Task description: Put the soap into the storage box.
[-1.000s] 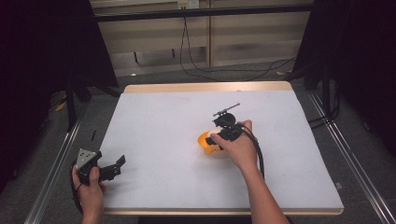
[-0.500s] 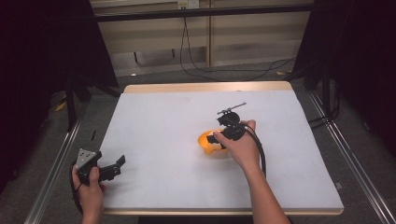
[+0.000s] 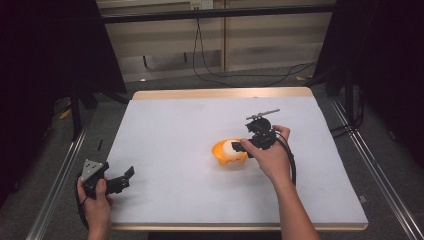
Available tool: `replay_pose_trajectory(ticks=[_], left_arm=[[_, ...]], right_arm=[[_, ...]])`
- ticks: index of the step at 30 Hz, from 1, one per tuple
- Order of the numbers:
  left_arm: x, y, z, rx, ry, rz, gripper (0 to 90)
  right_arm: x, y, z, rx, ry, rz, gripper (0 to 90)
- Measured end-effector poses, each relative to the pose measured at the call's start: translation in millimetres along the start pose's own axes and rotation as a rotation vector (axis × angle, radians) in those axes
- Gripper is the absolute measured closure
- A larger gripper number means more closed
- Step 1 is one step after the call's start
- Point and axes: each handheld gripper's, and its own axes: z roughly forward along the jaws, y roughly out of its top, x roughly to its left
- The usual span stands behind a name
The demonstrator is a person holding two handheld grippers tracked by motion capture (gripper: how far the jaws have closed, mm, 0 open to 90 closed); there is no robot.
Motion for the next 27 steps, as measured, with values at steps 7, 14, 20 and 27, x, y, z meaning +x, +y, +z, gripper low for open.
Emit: replay_pose_trajectory(ticks=[7,14,20,27], left_arm=[[-0.2,0.0,0.1,0.000,0.001,0.001,0.8],[-0.3,0.1,0.1,0.002,0.006,0.005,0.8],[-0.5,0.0,0.1,0.001,0.005,0.003,0.8],[-0.6,0.0,0.0,0.001,0.006,0.004,0.8]], right_arm=[[-14.1,-8.3,-11.9,-0.020,-0.039,0.017,0.0],[-27.7,-17.7,-21.5,-0.042,-0.062,0.034,0.0],[-39.0,-29.0,-25.0,-0.048,-0.075,0.052,0.0],[-52.9,-44.7,-29.9,-0.059,-0.095,0.069,0.0]])
